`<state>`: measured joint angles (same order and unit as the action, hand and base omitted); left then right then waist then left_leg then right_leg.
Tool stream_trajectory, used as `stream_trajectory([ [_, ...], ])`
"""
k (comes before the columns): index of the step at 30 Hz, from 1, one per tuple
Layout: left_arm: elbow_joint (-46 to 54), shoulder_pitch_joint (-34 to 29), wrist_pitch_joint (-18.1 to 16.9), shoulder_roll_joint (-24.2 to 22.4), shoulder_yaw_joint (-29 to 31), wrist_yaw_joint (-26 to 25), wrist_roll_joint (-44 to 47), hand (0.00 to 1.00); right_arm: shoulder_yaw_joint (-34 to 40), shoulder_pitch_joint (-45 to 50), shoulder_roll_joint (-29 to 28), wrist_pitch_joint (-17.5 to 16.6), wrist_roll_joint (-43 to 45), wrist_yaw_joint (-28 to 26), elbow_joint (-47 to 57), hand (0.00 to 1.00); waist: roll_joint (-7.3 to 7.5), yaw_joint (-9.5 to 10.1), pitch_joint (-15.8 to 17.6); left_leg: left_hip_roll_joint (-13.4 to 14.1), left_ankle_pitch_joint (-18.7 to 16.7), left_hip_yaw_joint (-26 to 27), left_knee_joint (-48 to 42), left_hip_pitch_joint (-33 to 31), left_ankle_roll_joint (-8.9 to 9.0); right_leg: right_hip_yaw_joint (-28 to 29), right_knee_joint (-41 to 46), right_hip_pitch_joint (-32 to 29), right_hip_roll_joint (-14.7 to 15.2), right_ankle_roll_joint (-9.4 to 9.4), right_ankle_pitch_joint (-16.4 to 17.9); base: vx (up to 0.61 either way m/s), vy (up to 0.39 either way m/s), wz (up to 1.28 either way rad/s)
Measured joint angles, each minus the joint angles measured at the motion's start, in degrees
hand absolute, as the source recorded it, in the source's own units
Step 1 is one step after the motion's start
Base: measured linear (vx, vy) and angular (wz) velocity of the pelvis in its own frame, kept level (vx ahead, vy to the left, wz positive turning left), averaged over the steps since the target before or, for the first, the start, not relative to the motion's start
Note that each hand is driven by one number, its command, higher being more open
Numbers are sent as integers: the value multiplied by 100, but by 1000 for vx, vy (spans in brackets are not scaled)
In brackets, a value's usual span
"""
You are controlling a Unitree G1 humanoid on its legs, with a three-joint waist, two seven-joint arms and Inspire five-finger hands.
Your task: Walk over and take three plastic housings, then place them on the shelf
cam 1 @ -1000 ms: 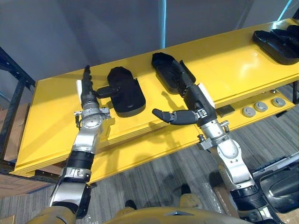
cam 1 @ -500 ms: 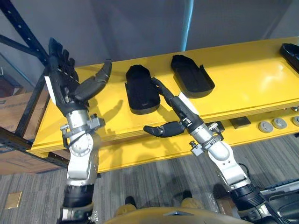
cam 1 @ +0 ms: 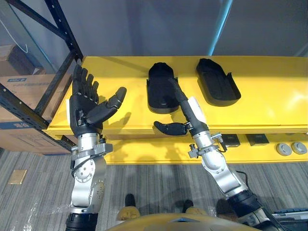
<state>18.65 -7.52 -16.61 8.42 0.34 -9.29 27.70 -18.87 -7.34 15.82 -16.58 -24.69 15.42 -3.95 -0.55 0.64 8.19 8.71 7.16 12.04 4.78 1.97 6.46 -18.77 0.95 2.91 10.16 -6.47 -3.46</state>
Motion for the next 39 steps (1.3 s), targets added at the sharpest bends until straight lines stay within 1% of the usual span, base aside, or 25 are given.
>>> stream_trajectory([
  [3,67,0,-107,-53,1,190,147,100,12,-248,9,62,-196,166,-130,100,15,61,58,-1,13,-40,-2,-74,0,-37,14,-54,1,2,1,-1,-2,4],
  [5,128,0,-100,-61,-3,317,177,100,11,-448,7,98,-197,182,-280,100,36,65,137,-1,22,-75,-2,-95,-1,-72,46,-66,3,16,11,-9,-7,8],
  [6,137,2,-90,-58,-3,455,314,100,17,-531,9,118,-194,199,-357,100,41,70,159,-1,26,-88,-10,-120,-3,-87,78,-92,8,29,21,-8,-8,13],
  [7,148,8,-81,-57,-3,623,535,100,24,-647,12,123,-191,238,-442,100,46,69,249,-2,23,-122,-62,-152,-4,-124,117,-92,23,41,35,-3,-4,11],
  [9,149,7,-37,-58,-4,727,756,100,26,-779,12,137,-189,251,-509,100,40,93,369,-2,25,-129,-65,-155,-6,-131,143,-98,26,43,40,-24,-6,6],
  [13,148,14,278,-56,2,691,787,100,44,-953,13,168,-184,253,-557,100,35,91,489,-10,26,-158,-130,-253,-16,-140,311,-217,67,43,121,-10,-3,3],
  [16,148,20,360,-56,2,691,787,100,86,-1117,14,184,-184,265,-605,100,12,87,633,-7,24,-168,-184,-266,-15,-141,342,-221,72,46,129,-5,-2,1],
  [18,148,26,460,-56,-4,690,773,100,146,-1270,15,257,-184,266,-726,100,-19,90,707,-4,25,-179,-195,-317,-16,-140,424,-302,83,58,162,-29,-6,3],
  [23,145,25,567,-55,-4,666,752,100,219,-1440,17,418,-186,284,-938,100,-44,105,824,-2,25,-214,-257,-381,-17,-136,508,-374,95,69,183,0,0,0],
  [26,144,42,571,-53,-1,665,751,100,227,-1496,23,500,-185,370,-939,100,-64,96,924,-3,24,-233,-296,-402,-18,-140,560,-392,108,74,205,0,0,0],
  [30,136,58,704,-54,-6,655,705,100,256,-1771,41,502,-183,383,-1171,100,-107,88,979,-3,17,-255,-362,-461,-22,-143,657,-450,128,81,235,-17,-2,1],
  [34,132,69,807,-51,-11,742,698,100,261,-2080,169,497,-182,457,-1402,100,-187,103,1092,-8,22,-260,-375,-469,-29,-149,735,-478,153,84,252,-32,2,1],
  [39,107,73,842,16,-66,814,531,100,267,-2245,203,496,-156,529,-1460,100,-206,100,1158,-7,24,-272,-440,-568,-41,-147,819,-580,173,88,265,-24,2,1],
])
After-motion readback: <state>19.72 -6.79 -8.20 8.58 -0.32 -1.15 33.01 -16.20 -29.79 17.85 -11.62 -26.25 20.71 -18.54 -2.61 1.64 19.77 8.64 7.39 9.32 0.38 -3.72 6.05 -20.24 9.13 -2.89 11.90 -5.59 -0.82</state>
